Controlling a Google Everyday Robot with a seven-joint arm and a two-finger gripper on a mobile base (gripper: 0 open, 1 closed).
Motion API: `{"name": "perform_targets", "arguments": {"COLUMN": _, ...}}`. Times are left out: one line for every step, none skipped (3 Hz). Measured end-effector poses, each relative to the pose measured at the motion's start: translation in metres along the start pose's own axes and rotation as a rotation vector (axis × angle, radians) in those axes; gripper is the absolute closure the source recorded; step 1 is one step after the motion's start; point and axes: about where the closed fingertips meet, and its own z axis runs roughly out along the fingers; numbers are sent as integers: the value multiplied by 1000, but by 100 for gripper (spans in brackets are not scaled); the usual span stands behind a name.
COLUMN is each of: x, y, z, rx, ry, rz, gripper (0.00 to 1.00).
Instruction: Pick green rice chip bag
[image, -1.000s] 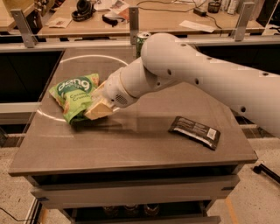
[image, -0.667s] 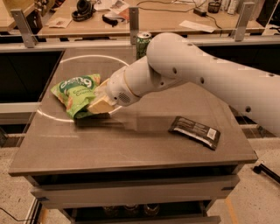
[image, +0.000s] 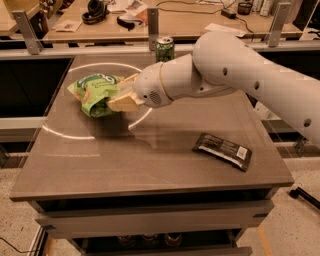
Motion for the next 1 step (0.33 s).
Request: {"name": "perform_targets", "arguments": {"x": 0, "y": 0, "z": 0, "rx": 0, "ry": 0, "rz": 0, "gripper": 100}}
